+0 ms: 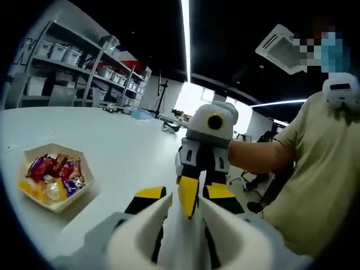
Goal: Place the target food into the container with the food tongs after gripping and lifting it, then release it inside without dropping or visibly crushing the food.
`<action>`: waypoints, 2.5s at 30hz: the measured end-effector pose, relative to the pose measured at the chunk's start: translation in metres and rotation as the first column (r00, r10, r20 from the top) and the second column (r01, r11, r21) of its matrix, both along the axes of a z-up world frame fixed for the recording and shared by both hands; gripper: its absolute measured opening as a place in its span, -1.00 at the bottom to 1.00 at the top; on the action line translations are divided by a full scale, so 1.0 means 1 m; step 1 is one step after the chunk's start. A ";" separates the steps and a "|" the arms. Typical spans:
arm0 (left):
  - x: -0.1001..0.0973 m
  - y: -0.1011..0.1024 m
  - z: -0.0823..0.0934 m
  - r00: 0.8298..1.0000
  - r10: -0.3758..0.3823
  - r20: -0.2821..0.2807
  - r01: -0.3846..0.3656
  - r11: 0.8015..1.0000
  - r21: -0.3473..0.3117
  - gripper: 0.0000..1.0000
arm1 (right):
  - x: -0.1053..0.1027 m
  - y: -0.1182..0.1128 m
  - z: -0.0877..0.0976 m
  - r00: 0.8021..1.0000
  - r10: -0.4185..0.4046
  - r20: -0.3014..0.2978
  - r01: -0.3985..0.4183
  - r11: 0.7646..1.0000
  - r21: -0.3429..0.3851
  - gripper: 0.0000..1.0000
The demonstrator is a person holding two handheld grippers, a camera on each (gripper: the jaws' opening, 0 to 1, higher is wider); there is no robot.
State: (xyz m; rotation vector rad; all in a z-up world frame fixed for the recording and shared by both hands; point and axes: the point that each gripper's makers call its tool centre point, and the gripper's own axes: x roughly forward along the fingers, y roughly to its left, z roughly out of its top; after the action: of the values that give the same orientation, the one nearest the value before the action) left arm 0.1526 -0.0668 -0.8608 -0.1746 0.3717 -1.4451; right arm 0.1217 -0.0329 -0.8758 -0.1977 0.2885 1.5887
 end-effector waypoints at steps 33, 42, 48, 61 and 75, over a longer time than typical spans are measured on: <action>0.002 -0.002 0.005 1.000 0.005 -0.019 -0.006 0.999 -0.049 -0.36 | 0.005 -0.006 0.000 0.999 -0.016 0.049 0.017 1.000 -0.011 -1.00; 0.002 -0.003 0.003 1.000 0.006 0.001 -0.006 0.999 -0.041 -0.37 | 0.006 -0.007 -0.001 0.998 -0.019 0.052 0.020 1.000 -0.017 -1.00; 0.003 -0.001 0.001 1.000 0.006 0.028 -0.006 1.000 -0.017 -0.38 | 0.006 -0.007 -0.002 0.998 -0.017 0.056 0.018 1.000 -0.024 -1.00; 0.004 0.002 -0.006 0.997 0.008 0.071 -0.011 0.999 0.043 -0.40 | 0.007 -0.013 -0.008 0.997 -0.020 0.070 0.024 0.998 -0.063 -1.00; 0.006 0.012 -0.013 0.995 0.013 0.097 -0.022 0.995 0.096 -0.41 | 0.009 -0.021 -0.016 0.996 -0.022 0.085 0.031 0.993 -0.115 -1.00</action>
State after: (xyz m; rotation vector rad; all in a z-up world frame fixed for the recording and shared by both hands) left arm 0.1587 -0.0552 -0.8735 -0.0298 0.3597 -1.4095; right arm 0.1309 -0.0536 -0.8921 -0.3480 0.3173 1.5342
